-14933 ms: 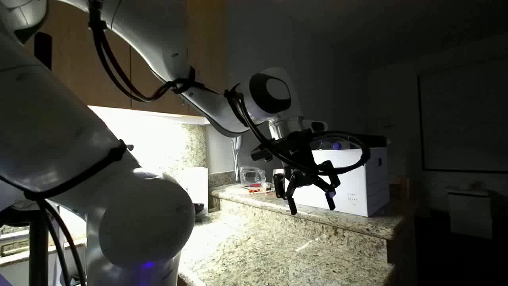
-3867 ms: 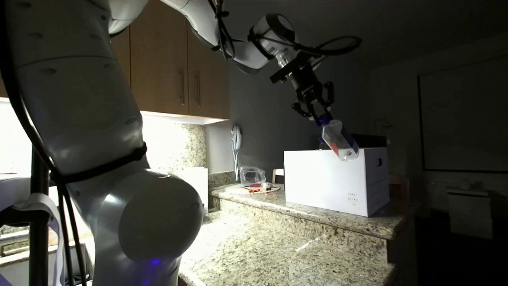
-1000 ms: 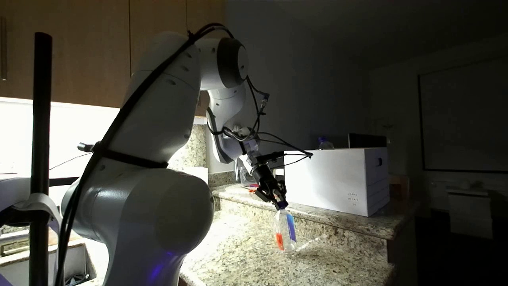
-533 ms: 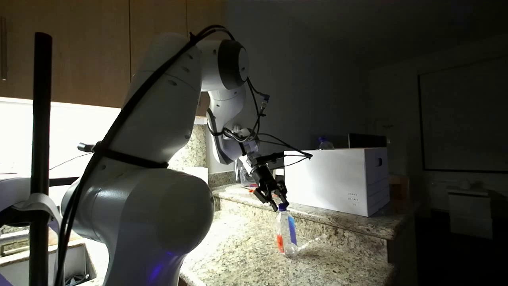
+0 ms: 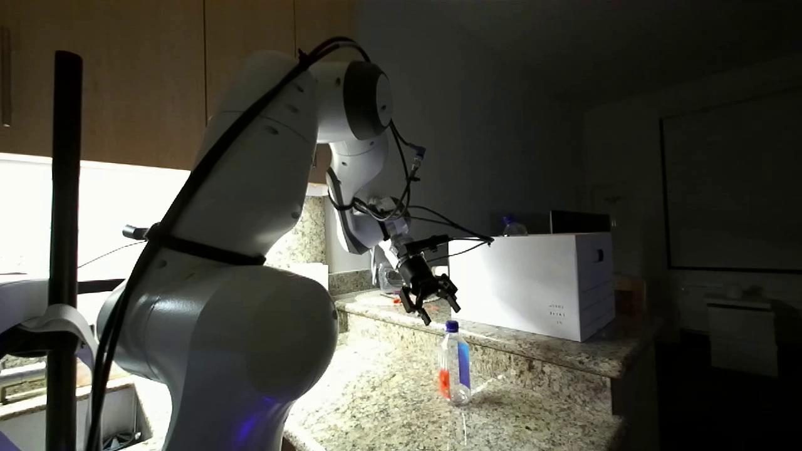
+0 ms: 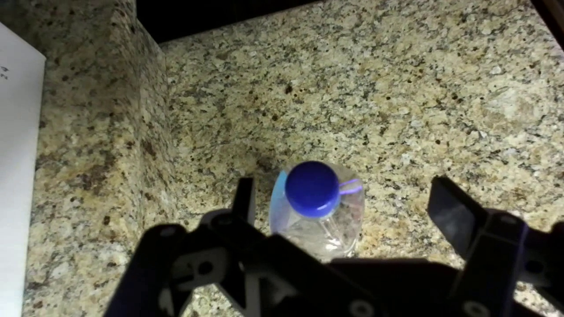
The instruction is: Pick up the bottles from the box and put them on the counter
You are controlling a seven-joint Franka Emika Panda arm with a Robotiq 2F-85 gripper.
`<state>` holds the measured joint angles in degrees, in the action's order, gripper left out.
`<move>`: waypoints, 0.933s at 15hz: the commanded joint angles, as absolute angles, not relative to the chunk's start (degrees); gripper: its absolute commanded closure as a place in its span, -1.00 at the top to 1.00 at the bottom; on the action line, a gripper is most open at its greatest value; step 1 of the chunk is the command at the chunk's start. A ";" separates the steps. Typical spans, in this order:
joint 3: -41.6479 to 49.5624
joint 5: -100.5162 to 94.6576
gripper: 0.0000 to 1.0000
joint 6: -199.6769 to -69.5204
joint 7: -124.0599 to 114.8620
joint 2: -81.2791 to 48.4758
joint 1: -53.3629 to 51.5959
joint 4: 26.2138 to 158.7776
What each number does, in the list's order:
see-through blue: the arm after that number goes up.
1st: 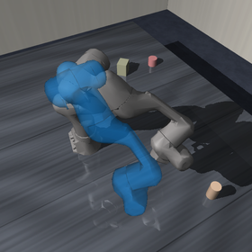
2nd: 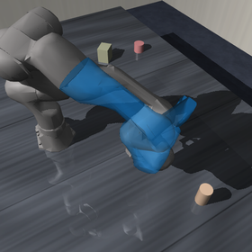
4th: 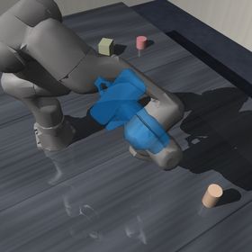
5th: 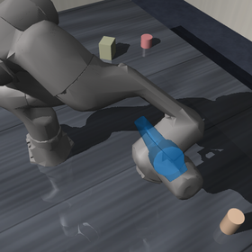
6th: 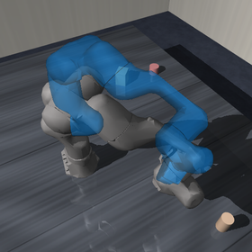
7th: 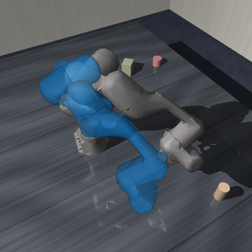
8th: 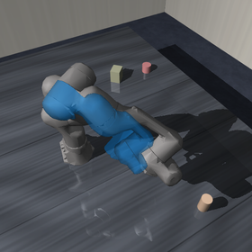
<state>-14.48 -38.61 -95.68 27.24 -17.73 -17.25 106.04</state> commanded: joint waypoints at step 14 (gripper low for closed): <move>-10.55 -24.21 1.00 -107.16 23.02 2.90 -11.42 98.11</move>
<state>-11.33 -26.98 -103.41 25.88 1.58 -12.65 99.26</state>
